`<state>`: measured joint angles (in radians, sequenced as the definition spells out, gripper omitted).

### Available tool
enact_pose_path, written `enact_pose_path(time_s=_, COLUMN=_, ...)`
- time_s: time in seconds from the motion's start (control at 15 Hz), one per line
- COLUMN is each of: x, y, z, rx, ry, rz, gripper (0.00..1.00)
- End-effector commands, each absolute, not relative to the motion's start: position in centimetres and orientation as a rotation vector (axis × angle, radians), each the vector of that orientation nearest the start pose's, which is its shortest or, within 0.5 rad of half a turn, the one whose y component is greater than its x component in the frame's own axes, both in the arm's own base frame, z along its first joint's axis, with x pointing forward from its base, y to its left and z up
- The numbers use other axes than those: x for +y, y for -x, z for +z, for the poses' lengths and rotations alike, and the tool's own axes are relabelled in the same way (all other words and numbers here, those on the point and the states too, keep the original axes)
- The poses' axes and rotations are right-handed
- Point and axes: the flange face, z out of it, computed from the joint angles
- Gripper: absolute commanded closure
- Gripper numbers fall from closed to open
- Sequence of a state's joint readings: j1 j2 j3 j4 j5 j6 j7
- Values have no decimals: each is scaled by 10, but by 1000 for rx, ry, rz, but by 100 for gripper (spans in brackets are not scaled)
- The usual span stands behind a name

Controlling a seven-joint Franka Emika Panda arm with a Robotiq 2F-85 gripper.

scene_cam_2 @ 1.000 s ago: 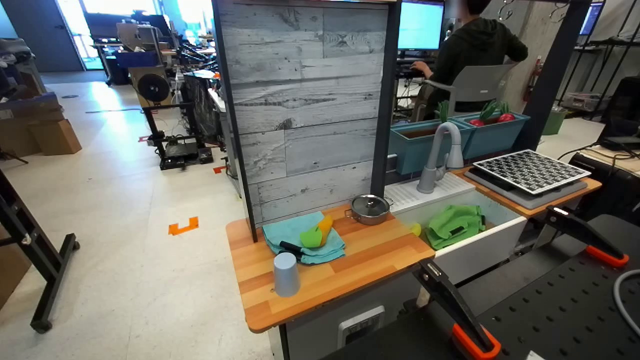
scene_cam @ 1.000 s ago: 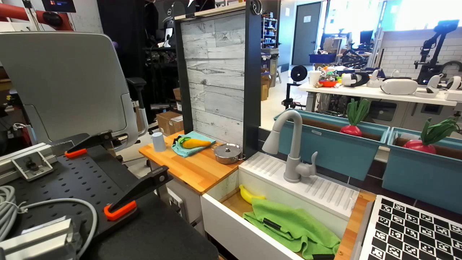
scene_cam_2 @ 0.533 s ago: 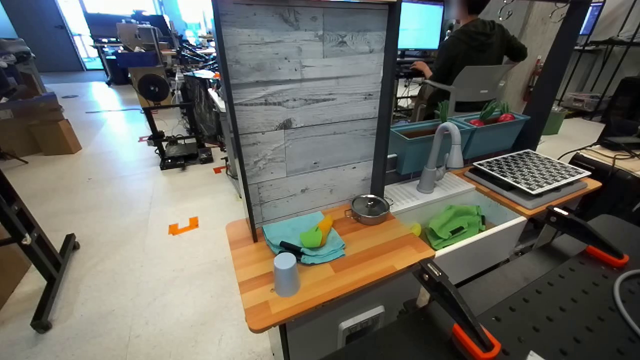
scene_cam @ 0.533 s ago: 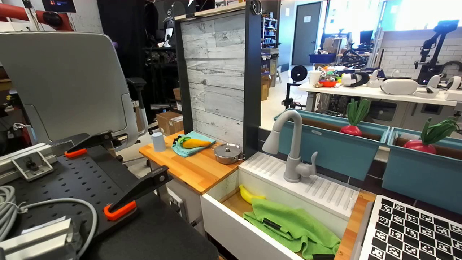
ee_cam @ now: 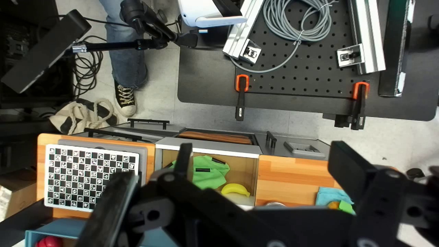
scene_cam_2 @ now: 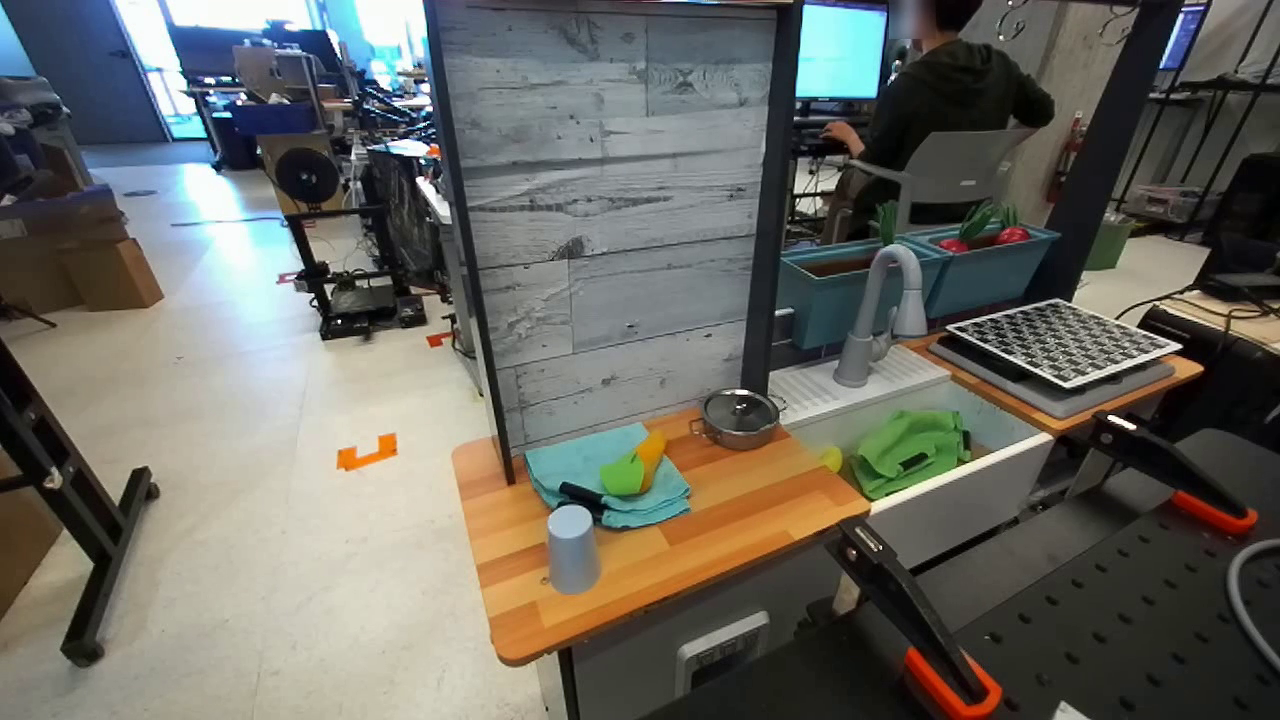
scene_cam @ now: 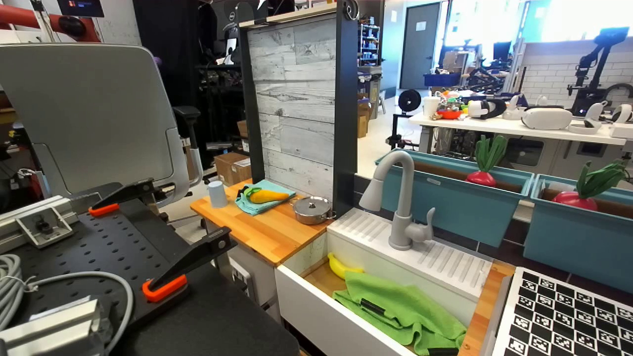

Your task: Turn the faucet to the left

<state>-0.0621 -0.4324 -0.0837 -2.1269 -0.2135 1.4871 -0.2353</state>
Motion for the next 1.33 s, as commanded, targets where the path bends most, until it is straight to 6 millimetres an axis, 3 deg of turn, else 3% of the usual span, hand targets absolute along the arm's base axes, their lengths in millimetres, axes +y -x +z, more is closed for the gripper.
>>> enact_pose_path(time_s=0.0, x=-87, y=-390, z=568, rx=-171, ry=3250, rz=390, gripper=0)
enact_pose_path(time_s=0.33, x=-87, y=-390, z=568, rx=-171, ry=3250, rz=390, gripper=0)
enact_pose_path(time_s=0.67, x=-99, y=-412, z=536, rx=-29, ry=3229, rz=283, gripper=0)
enact_pose_path(time_s=0.93, x=-115, y=-442, z=497, rx=40, ry=3156, rz=200, gripper=0)
enact_pose_path(time_s=1.27, x=-139, y=-498, z=418, rx=150, ry=3050, rz=131, gripper=0)
